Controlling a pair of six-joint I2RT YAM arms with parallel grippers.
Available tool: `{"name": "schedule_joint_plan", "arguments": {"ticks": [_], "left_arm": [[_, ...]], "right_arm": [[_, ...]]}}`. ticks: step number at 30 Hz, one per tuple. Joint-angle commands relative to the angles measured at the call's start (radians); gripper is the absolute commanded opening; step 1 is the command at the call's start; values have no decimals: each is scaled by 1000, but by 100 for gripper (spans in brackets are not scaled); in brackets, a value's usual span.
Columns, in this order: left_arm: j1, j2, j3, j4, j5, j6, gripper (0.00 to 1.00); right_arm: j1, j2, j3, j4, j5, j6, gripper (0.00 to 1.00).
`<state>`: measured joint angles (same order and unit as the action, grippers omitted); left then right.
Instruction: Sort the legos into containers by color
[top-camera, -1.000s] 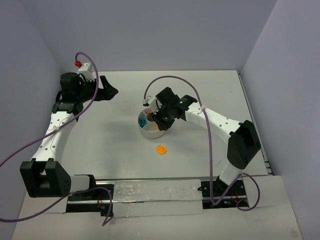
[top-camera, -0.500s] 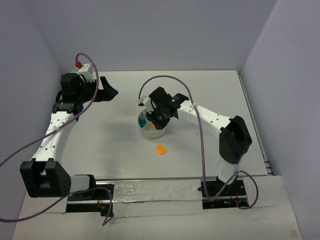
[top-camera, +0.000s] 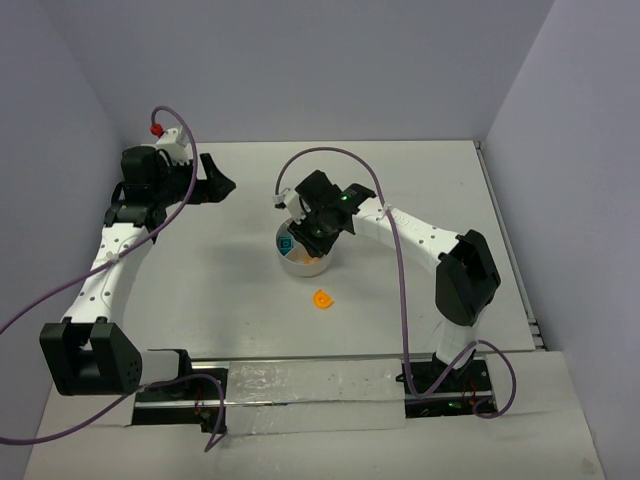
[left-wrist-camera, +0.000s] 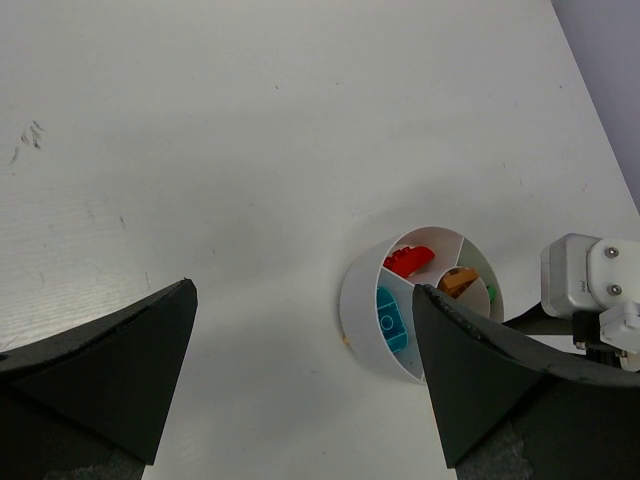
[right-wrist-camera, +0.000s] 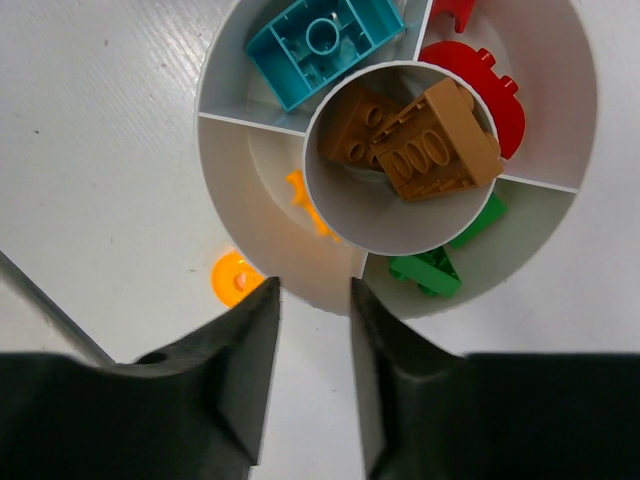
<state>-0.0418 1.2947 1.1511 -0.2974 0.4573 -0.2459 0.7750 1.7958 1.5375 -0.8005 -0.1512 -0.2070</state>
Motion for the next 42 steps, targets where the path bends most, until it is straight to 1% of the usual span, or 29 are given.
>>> {"name": "schedule_joint_plan", "arguments": {"ticks": [1, 6, 8, 9, 12, 16, 18, 19, 20, 21, 23, 24, 28, 29, 30, 34, 42], "left_arm": [[6, -35, -6, 3, -4, -4, 99], [6, -47, -13, 4, -6, -12, 99], [6, -55, -17, 4, -11, -12, 99], [6, -61, -20, 3, -11, -10, 99], [6, -84, -47, 6, -27, -9, 99], [6, -113, -76, 9, -41, -13, 99], [6, -123, -93, 6, -49, -19, 99], [6, -128, -101, 4, -52, -22, 99], [6, -136, -112, 1, -54, -30, 99], [6, -143, -119, -1, -54, -31, 99], [6, -152, -130, -8, -58, -30, 99], [6, -164, -133, -16, -64, -25, 99], [6, -178, -131, -35, -76, -11, 99], [6, -180, -129, -44, -80, -4, 99], [6, -182, -129, -49, -84, -1, 99], [6, -189, -133, -55, -88, 7, 99], [6, -187, -142, -51, -102, -3, 99]], "right_arm": [[7, -19, 13, -5, -1, -3, 45], [6, -85, -31, 26, -15, -5, 45], [7, -130, -101, 50, -29, -5, 45], [7, -159, -105, 65, -35, -3, 45], [7, -279, -252, 115, -39, 20, 46], [20, -383, -456, 193, -14, 36, 51], [39, -429, -525, 235, 11, 32, 53], [49, -440, -541, 251, 17, 33, 55], [62, -449, -584, 270, 34, 34, 60], [65, -450, -590, 274, 38, 35, 61], [81, -440, -627, 310, 40, 46, 71], [89, -428, -639, 344, 44, 56, 79], [117, -369, -646, 386, 59, 87, 81], [125, -347, -645, 405, 69, 99, 91], [133, -342, -644, 415, 71, 105, 95], [158, -291, -631, 442, 95, 124, 100], [190, -170, -539, 398, 122, 145, 99]]}}
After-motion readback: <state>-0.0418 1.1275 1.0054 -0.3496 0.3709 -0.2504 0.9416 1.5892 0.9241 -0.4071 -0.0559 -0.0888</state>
